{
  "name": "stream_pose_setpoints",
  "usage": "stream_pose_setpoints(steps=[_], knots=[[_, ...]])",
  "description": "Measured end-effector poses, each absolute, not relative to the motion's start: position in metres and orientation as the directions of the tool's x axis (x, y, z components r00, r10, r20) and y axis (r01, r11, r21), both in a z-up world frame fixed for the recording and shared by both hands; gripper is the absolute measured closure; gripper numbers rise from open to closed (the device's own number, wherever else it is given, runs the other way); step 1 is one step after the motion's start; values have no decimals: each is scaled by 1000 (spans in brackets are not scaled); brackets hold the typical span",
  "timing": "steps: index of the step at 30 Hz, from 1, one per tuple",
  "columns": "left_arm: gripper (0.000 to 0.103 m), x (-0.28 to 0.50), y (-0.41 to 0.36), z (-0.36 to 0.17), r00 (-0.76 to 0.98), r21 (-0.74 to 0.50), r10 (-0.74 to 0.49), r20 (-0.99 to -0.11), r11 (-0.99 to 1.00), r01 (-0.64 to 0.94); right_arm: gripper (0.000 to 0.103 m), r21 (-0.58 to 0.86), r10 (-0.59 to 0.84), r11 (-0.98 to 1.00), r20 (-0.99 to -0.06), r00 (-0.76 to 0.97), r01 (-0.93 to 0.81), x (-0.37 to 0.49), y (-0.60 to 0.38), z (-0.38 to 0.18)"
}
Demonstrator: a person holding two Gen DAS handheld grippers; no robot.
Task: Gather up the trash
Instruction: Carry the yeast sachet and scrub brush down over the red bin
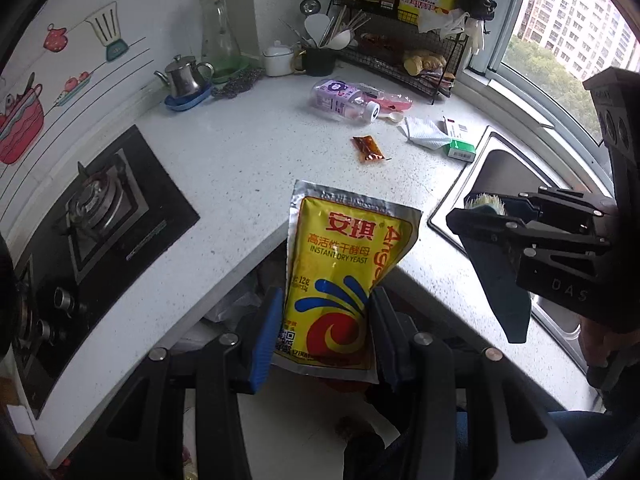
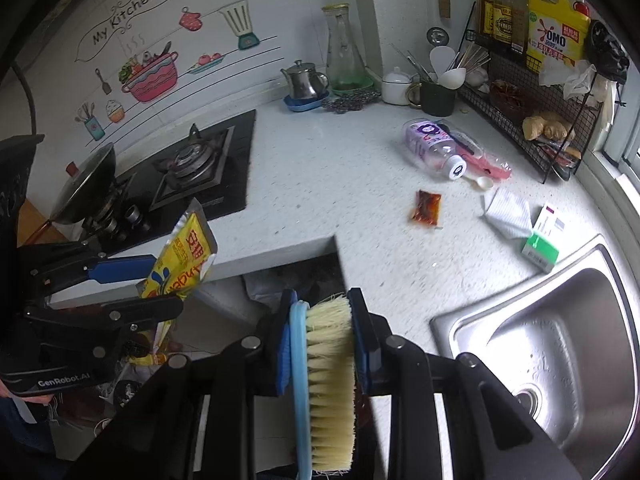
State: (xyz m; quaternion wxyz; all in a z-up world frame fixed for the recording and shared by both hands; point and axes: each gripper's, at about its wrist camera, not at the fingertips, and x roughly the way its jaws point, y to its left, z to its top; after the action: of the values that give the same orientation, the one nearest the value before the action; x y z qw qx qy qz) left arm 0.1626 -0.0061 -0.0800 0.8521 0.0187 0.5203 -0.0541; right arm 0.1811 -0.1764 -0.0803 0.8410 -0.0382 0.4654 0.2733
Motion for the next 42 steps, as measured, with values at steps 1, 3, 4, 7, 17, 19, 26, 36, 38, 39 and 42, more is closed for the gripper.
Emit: stream_pose_setpoints(steps=[1,3,4,7,17,19,26,36,38,39,42], knots=[[61,149,-4,-78,458,-24,-73,-886,993,113,80,189,424,849,-802,421,-494,171,-174,-80],[61,128,0,-76,464,-27,-76,-883,993,111,80,192,424,850,-801,423,-490,154,-168,-81],[61,116,3,-76,465,-28,-74,-882,994,105,80,194,427,850,-799,424,-490,143,-165,-82],[61,87,9,-82,457,-35,-68,-887,996,81,80,208,445,841,-791,420,-499,114,-159,-84],[61,31,10,-140,344,-87,-91,-935,996,26,80,196,395,850,-852,345,-489,60,-146,-139],[60,27,9,-160,306,-90,-91,-948,996,16,80,189,379,852,-865,327,-488,58,-145,-155],[60,28,5,-237,210,-122,-121,-970,993,10,80,189,339,869,-901,272,-457,63,-150,-228],[60,49,-2,-360,113,-152,-154,-982,988,24,80,151,262,910,-930,256,-385,79,-165,-322],[60,52,-6,-380,96,-158,-161,-982,987,40,80,148,253,916,-935,249,-373,81,-168,-338],[60,54,-9,-389,89,-163,-167,-982,985,52,80,146,245,918,-939,239,-368,82,-170,-345],[60,63,-16,-407,85,-175,-183,-979,980,95,80,141,232,927,-943,238,-347,83,-175,-355]])
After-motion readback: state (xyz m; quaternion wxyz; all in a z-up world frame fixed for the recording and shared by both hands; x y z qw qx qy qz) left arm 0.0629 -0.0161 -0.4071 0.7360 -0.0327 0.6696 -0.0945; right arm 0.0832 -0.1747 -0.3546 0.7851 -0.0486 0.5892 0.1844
